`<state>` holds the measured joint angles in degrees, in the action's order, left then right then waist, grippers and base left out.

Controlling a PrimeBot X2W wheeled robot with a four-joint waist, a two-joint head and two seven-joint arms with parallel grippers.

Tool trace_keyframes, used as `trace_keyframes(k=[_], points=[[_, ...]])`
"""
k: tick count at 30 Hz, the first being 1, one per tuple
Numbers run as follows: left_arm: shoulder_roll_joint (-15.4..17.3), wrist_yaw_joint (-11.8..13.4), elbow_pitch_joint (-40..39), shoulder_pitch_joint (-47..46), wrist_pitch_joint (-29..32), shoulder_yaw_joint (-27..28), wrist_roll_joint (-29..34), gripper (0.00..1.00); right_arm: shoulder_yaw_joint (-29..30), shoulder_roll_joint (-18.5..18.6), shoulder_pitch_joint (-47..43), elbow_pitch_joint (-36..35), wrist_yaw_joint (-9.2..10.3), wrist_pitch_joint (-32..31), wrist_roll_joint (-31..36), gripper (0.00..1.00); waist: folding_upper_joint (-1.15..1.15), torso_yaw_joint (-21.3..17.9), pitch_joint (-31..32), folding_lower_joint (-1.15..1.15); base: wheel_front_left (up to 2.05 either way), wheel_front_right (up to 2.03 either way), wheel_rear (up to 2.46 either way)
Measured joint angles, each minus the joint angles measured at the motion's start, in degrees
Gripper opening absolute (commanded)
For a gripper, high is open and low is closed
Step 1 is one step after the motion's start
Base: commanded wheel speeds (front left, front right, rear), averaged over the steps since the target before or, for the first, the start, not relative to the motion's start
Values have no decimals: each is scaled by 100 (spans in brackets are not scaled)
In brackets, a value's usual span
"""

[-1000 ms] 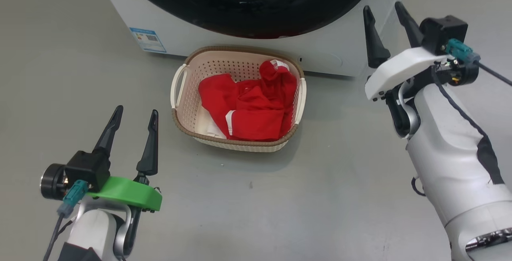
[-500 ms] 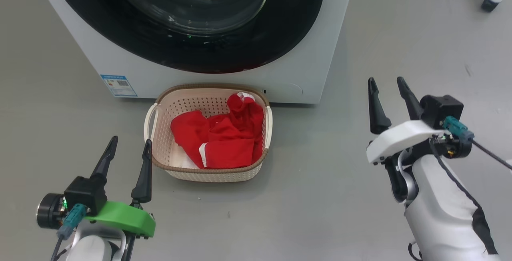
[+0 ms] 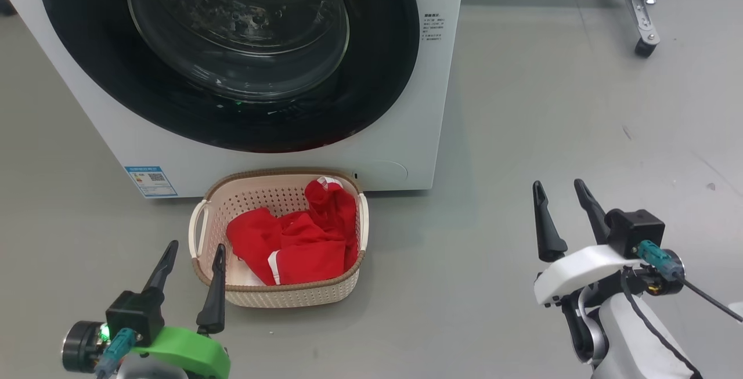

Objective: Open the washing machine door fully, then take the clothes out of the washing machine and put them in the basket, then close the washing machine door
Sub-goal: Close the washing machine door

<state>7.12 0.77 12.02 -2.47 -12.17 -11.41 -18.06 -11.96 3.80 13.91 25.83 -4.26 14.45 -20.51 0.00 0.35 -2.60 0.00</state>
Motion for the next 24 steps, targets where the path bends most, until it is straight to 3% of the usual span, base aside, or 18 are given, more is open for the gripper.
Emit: trace_keyframes(k=[24], points=[[-1,78,-335,371,137,-69,1,100,15,-8,-981,-413,214,0,151,100,0,15,294,0,0,0,0]])
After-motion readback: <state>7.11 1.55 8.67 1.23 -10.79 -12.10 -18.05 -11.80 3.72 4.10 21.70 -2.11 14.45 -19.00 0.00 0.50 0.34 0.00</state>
